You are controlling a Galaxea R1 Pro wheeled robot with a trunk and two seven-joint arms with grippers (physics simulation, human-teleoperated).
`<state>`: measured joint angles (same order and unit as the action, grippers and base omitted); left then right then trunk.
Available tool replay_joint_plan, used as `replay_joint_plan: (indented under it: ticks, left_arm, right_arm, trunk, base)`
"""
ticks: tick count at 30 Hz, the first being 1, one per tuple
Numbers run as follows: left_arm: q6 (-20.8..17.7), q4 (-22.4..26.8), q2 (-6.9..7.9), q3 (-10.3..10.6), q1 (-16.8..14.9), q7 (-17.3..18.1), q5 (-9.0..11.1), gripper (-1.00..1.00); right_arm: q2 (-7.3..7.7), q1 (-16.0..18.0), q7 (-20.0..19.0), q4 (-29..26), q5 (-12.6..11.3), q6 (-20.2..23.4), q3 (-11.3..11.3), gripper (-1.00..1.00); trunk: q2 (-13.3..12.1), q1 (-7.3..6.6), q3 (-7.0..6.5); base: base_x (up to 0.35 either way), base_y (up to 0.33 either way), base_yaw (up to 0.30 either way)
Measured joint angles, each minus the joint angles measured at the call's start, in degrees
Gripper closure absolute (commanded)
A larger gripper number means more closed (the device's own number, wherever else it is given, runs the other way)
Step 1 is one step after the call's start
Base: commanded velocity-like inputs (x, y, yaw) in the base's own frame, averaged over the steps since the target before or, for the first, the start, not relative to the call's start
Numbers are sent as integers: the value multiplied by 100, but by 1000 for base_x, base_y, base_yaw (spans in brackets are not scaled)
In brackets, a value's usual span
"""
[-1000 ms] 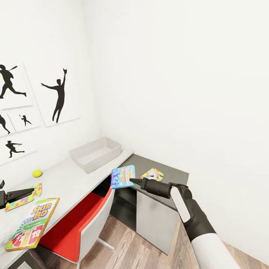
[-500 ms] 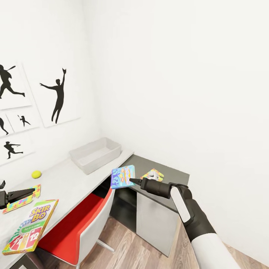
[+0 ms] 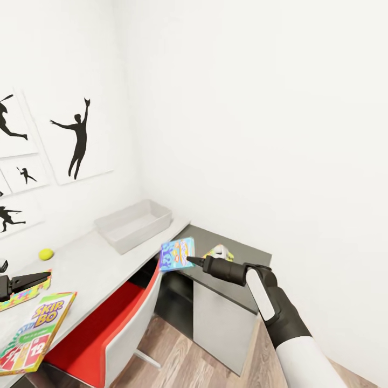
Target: Put all the toys in the child's room - the three board games (two on the bed and one on the table), the two jigsaw puzzles on the table, and the tennis ball on the table - inside the toy box on the table in the child's room.
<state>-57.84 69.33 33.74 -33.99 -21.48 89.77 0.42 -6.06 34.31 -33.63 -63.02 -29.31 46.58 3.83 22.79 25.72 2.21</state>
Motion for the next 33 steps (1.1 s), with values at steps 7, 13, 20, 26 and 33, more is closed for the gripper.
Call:
replay_joint_plan:
  ticks: [7, 13, 20, 26, 33]
  left_arm:
    - [0, 2, 0, -3, 0, 1, 0, -100]
    - [0, 2, 0, -3, 0, 1, -2, -100]
    - [0, 2, 0, 5, -1, 1, -2, -100]
    - [0, 1, -11, 14, 4, 1, 0, -100]
    - [0, 10, -47, 9, 1, 0, 2, -100]
  right_arm:
    - [1, 0, 1, -92, 14, -4, 1, 100]
    - [2, -1, 1, -108, 2, 0, 1, 100]
    - [2, -1, 1, -105, 1, 1, 1, 100]
    - [0, -1, 2, -113, 4, 1, 4, 100]
    - [-7, 0, 2, -118, 14, -3, 9, 100]
  trunk:
    - [0, 0, -20]
    - [0, 1, -23]
    - [0, 1, -23]
    - [0, 0, -23]
    - [-1, 2, -23]
  base:
    - [185, -45, 154]
    - [122, -3, 18]
    - [114, -2, 1]
    - [141, -71, 0]
    - [113, -79, 183]
